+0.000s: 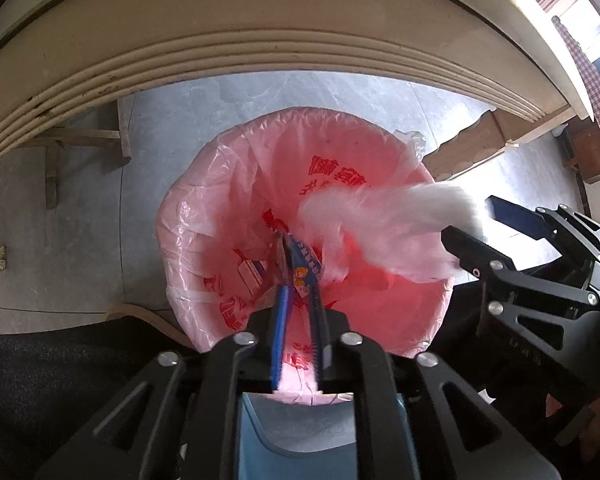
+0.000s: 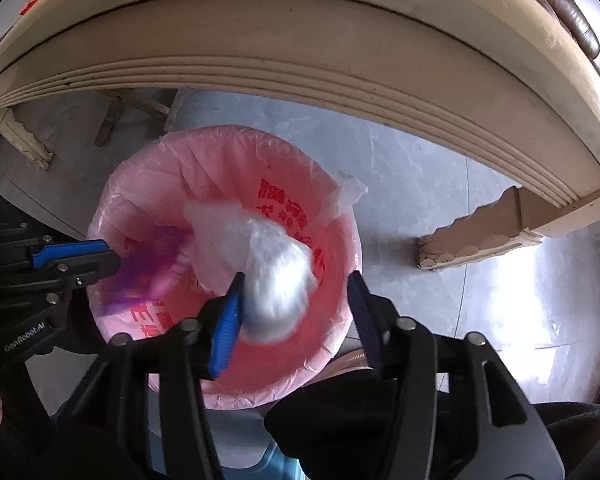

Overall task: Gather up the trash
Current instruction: 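Open both grippers to drop the bag and wrapper into the pink bin, then raise both tools from the bin back over the table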

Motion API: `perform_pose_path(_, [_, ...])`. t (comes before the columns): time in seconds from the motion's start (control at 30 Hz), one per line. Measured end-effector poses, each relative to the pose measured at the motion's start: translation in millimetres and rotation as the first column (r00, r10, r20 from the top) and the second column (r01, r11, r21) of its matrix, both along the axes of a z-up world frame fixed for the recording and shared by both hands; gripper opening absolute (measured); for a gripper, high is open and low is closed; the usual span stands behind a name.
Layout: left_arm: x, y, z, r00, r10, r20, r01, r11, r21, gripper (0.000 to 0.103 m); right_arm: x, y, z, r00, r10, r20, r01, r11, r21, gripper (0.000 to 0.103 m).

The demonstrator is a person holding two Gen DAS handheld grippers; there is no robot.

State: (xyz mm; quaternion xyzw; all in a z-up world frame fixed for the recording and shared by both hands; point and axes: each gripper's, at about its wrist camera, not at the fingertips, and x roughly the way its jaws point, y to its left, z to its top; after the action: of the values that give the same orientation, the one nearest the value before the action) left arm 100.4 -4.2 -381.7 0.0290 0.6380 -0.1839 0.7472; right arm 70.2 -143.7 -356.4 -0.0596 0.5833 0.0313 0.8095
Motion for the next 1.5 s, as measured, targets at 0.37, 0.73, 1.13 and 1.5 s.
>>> perform_pose_path(0.37, [3.5,10.1,8.4,0.998,0.059,0.032,-0.058,0.998,-0.04,0.054,-0.4,4.4,4.2,1.0,0.001,0.022,-0.002,1.0,0.028,0.058])
perform_pose_path(0.73, [0.7,15.8,38.9,0.984,0.116,0.138,-0.11,0.992,-0.056,0.086,-9.1,1.8,29.6,0.996,-0.005,0.086,0.001,0.998,0.056,0.069])
perform_pose_path(1.13, [-26.7,48.0,145.3,0.925,0.107,0.364,-0.114,0.993,-0.003,0.086,-40.2,-13.1,124.7,0.959,-0.064,0.275,0.035,0.993,0.111,0.076])
perform_pose_path(1.5, [-25.4,61.9,272.5,0.817,0.131,0.562,-0.153,0.988,-0.008,0.095,-49.8,-26.8,235.4,0.858,-0.081,0.506,0.0,0.987,0.159,0.082])
